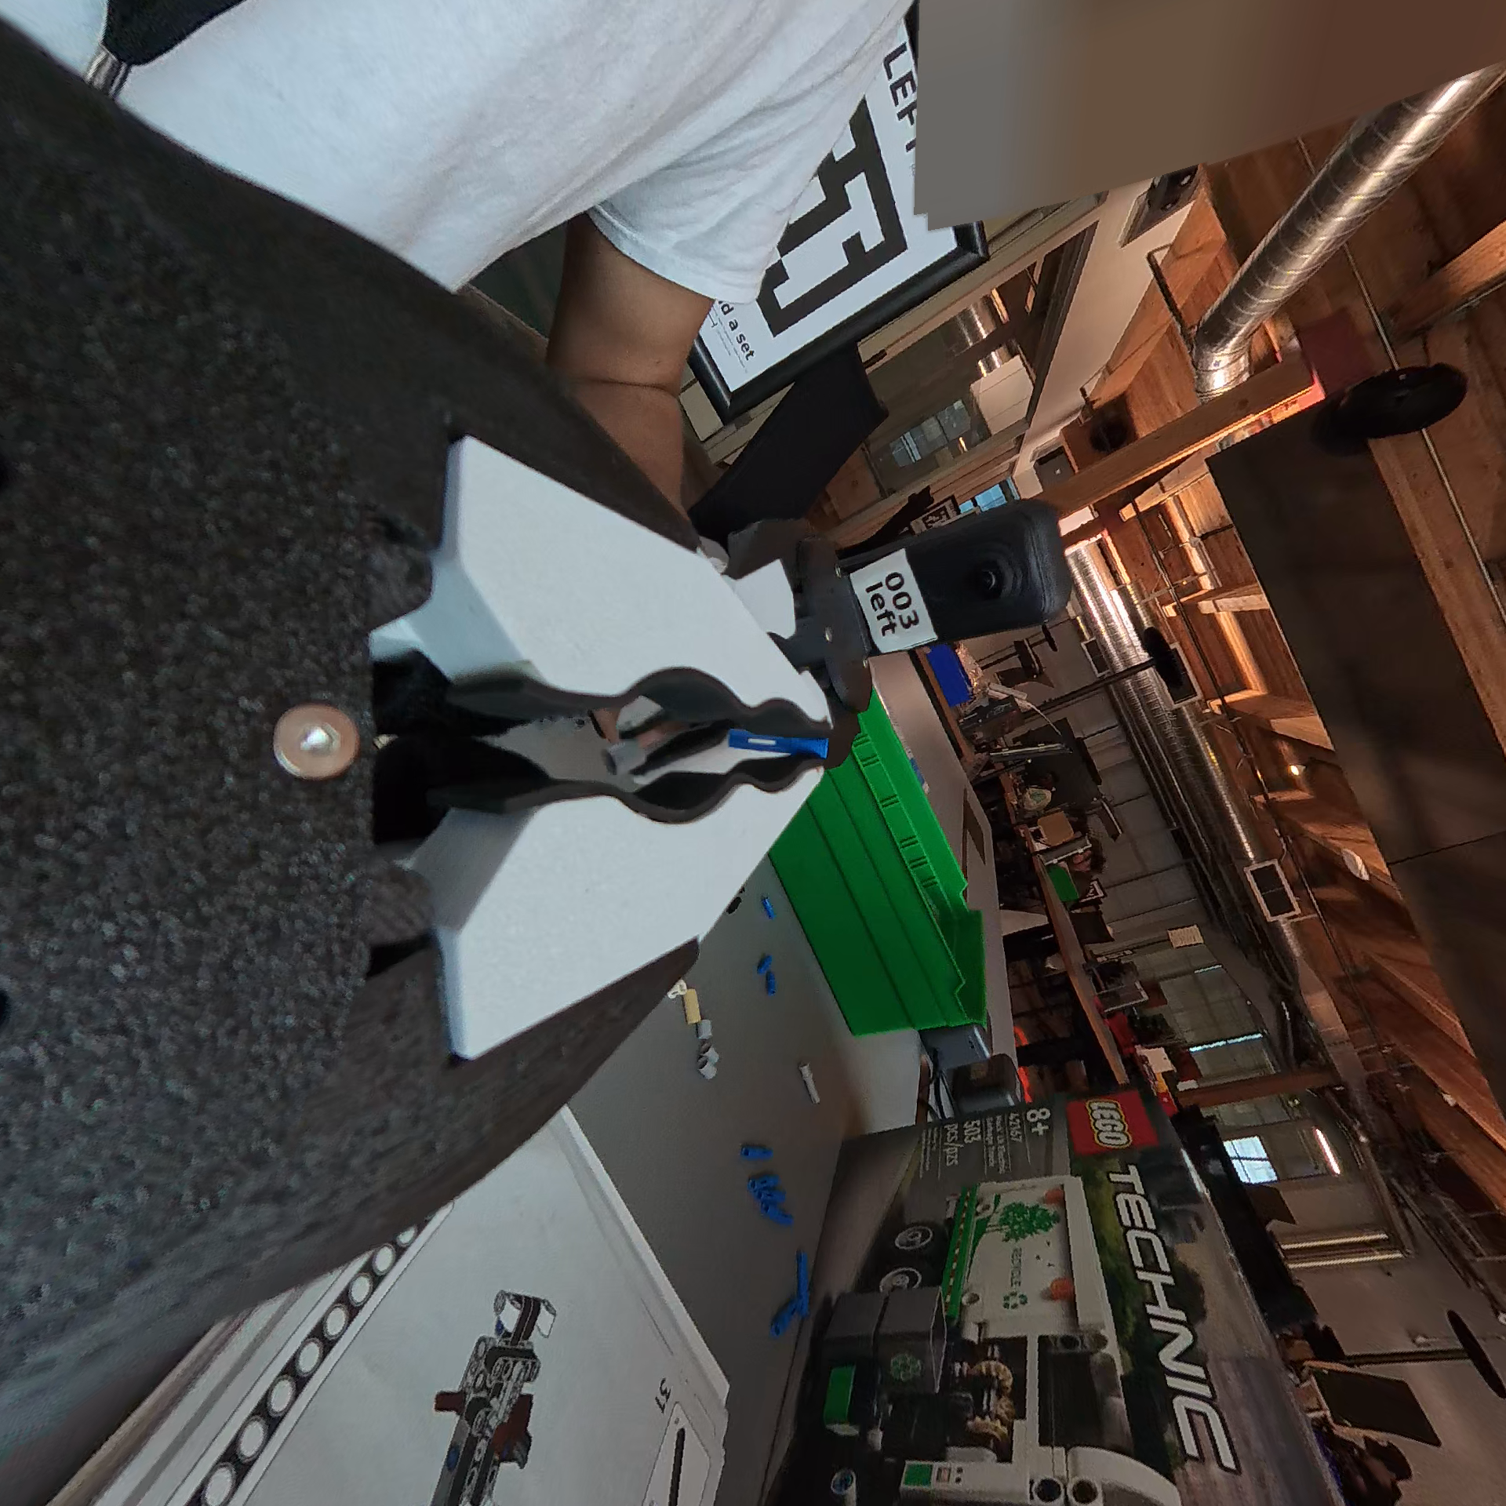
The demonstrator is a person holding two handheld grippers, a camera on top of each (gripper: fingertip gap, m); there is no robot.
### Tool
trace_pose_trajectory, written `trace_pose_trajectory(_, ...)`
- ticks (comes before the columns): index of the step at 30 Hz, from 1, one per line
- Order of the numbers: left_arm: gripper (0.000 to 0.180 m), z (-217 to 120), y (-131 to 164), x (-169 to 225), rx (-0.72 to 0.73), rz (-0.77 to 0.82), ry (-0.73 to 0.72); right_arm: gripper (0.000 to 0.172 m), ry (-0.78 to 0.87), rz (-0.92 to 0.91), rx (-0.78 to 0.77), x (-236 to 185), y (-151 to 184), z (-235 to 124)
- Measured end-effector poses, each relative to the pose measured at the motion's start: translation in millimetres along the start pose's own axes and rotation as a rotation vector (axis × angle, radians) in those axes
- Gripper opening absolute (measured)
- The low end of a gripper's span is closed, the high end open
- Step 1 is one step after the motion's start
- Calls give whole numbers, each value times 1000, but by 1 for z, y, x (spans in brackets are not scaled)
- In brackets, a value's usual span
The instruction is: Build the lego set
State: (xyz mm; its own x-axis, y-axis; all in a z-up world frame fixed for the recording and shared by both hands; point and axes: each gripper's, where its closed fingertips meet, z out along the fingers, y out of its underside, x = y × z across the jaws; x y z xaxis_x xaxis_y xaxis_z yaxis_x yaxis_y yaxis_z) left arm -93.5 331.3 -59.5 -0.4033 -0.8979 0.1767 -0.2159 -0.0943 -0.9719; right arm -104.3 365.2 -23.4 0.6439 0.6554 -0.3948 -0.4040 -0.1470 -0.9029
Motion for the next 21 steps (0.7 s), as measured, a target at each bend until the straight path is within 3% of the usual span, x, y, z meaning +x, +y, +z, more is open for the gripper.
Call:
trace_pose_trajectory(8, 5, 4, 4, 5, -27, 48, -3, 3, -5, 2, -23, -2, 8, 4)
trace_pose_trajectory(21, 4, -2, -1, -1, 14, -1, -11, 2, 10, 21, -2, 3, 7, -6)
